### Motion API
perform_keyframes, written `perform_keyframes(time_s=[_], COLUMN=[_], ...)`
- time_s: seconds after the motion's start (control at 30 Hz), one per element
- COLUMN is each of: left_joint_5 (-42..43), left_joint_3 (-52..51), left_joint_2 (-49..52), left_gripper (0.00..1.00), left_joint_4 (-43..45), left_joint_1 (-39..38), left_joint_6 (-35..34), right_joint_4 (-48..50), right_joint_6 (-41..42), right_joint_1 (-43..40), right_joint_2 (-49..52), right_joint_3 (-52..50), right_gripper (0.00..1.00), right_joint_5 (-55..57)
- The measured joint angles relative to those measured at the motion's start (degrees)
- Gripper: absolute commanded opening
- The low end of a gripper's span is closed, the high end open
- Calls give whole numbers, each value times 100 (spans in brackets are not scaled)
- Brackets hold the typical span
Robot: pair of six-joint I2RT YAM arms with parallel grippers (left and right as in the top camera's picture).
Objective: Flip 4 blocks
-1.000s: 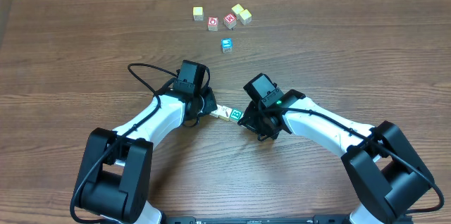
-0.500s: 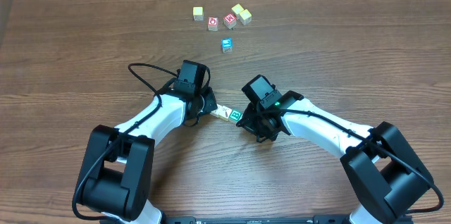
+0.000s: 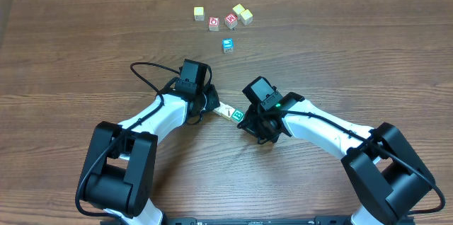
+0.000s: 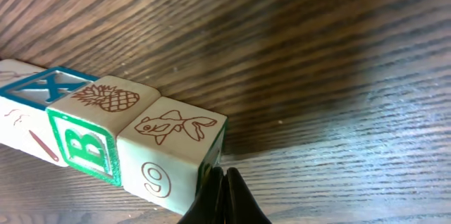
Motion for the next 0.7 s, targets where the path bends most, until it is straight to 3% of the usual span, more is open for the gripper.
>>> perform_keyframes(time_s=[0.7], left_joint_5=[52], left_joint_3=[0], left_joint_2=[24], left_gripper=[5], left_joint_4=[321], left_joint_1=[0], left_joint_6=[105], right_joint_4=[173], right_joint_6=[785], right_joint_1=[514], right_joint_2=[0], right_joint_3=[-35], right_gripper=[4], right_joint_5=[173])
